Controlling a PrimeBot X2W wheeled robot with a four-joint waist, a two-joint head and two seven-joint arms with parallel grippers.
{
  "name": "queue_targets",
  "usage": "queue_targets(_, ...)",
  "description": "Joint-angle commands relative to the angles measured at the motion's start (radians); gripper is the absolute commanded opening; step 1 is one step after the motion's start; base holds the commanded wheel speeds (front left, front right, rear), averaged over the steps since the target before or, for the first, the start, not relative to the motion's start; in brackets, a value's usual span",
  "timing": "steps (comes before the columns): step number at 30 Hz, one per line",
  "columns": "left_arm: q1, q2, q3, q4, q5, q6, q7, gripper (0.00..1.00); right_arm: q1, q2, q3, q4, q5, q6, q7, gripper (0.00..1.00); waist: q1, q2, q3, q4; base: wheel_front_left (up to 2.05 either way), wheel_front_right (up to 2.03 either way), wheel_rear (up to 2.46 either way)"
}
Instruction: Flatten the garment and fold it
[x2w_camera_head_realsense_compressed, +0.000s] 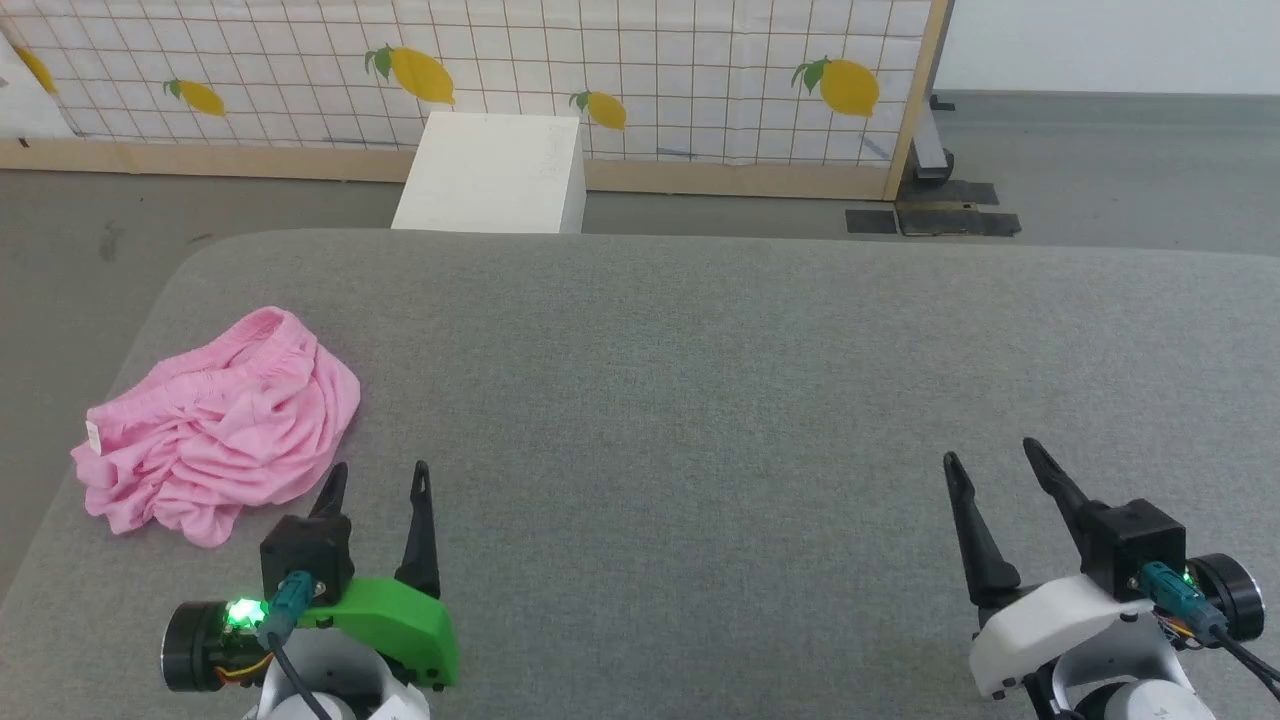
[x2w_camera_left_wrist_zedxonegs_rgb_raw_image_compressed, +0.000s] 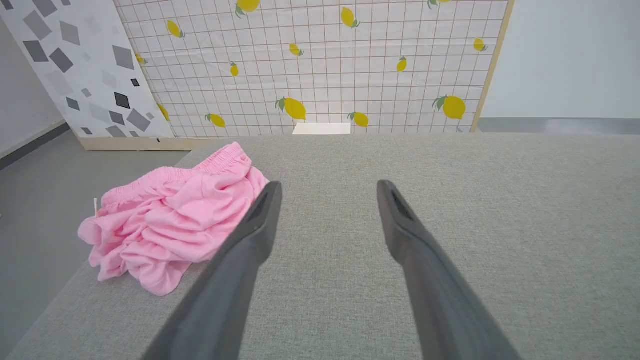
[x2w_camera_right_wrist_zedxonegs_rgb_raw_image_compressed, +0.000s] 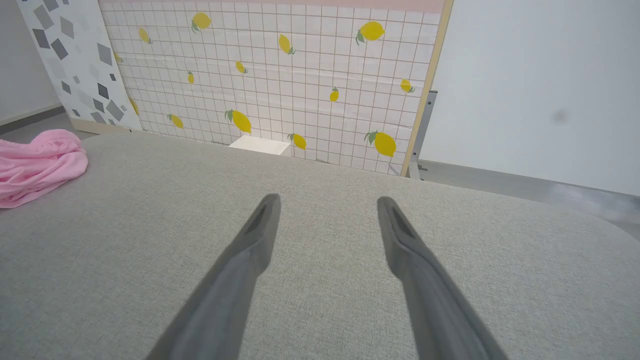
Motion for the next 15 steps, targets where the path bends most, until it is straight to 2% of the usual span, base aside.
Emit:
queue_targets(1,-0.012,0.0,-0.006,0.007,-0.007,0.012,-0.011,1.0,-0.009,0.0,-0.001,0.005,-0.006,0.0,-0.011,1.0,0.0,0.0,0.0,0.0,0.0,0.0,0.0)
queue_targets(15,-0.026,0.0,-0.027,0.038,-0.026,0.024,-0.04,1.0,-0.013,0.001,-0.01,0.018,-0.01,0.0,-0.041,1.0,0.0,0.0,-0.003,0.003,0.0,0.0,0.0)
